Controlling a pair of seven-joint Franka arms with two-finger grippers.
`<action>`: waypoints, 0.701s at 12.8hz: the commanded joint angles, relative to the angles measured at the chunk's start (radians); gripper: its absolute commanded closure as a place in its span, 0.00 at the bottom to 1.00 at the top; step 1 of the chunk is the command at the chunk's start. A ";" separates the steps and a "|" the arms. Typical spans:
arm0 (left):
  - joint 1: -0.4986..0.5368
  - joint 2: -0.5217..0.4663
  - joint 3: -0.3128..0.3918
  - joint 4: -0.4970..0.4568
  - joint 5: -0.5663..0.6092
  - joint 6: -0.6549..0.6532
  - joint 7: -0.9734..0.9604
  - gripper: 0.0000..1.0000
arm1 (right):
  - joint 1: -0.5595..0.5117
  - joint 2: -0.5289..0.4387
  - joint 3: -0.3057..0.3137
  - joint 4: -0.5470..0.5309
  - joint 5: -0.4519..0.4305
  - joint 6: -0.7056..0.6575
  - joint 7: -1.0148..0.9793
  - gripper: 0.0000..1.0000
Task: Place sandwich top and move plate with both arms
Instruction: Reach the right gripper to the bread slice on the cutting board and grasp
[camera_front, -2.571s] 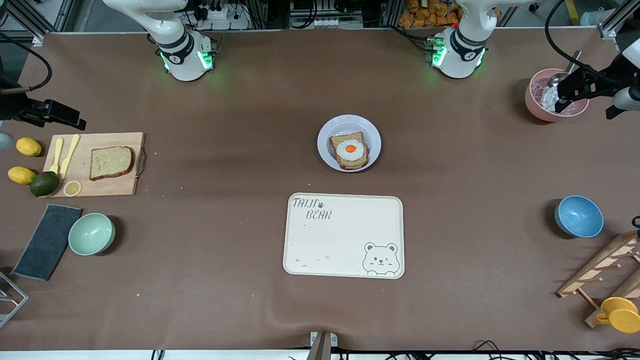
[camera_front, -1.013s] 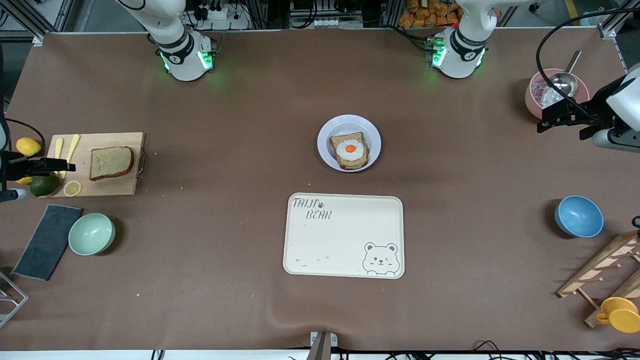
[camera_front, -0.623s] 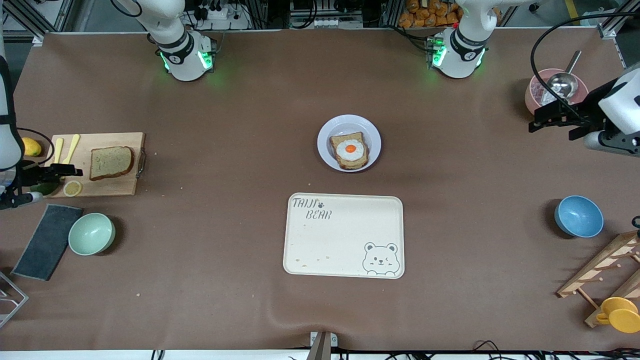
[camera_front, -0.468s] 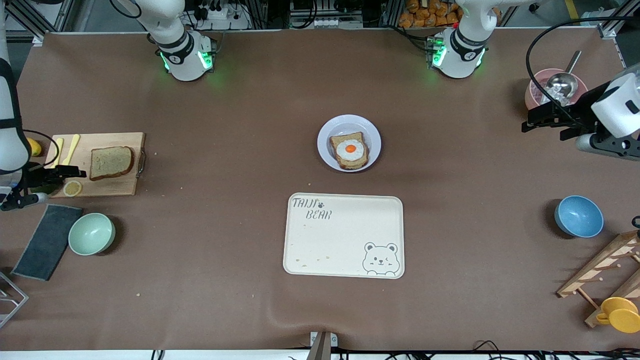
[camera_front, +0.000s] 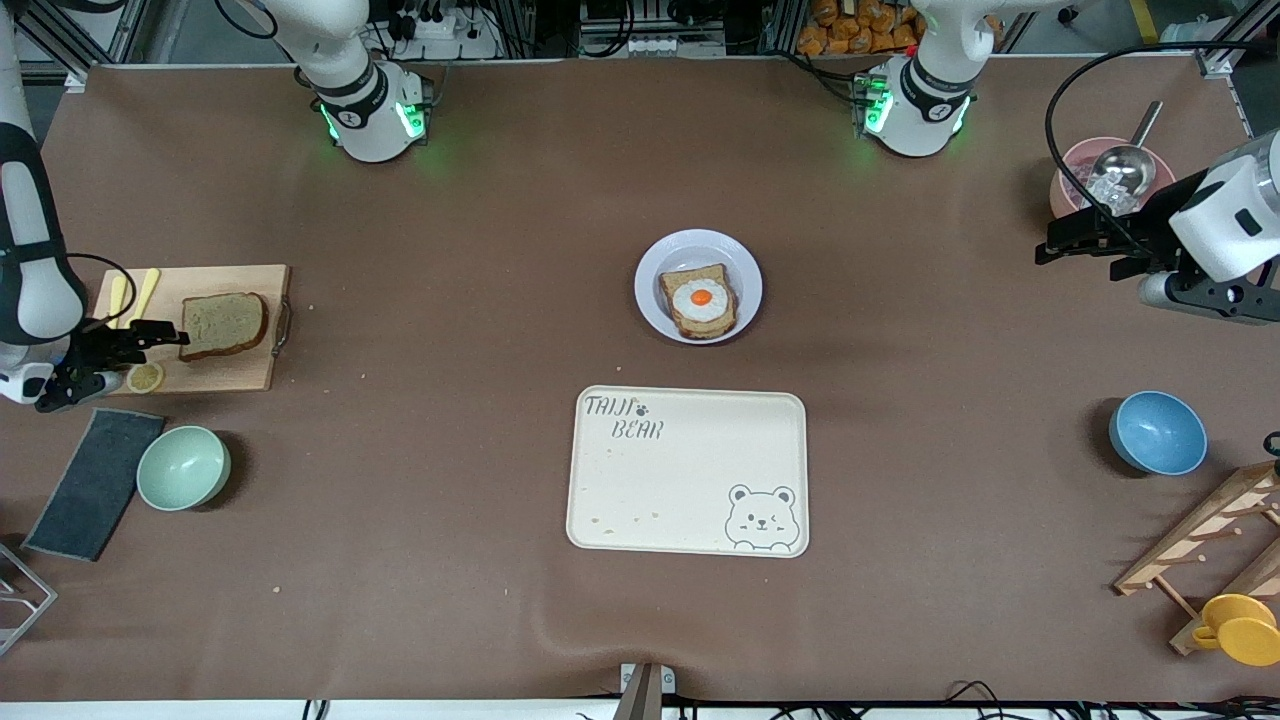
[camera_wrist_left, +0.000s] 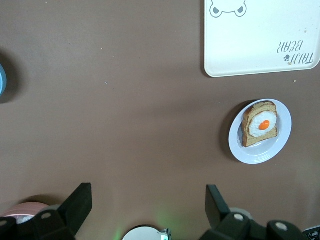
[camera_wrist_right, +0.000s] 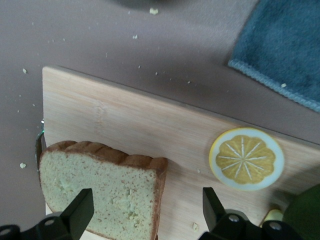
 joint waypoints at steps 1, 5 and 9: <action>0.007 -0.008 -0.004 -0.015 -0.019 -0.009 0.010 0.00 | -0.039 -0.013 0.018 -0.052 0.001 0.012 -0.029 0.22; 0.009 -0.006 -0.004 -0.026 -0.049 0.001 0.010 0.00 | -0.064 -0.013 0.018 -0.087 0.001 0.031 -0.058 0.39; 0.009 -0.006 -0.004 -0.050 -0.068 0.022 0.012 0.00 | -0.073 -0.017 0.018 -0.129 0.001 0.075 -0.079 0.70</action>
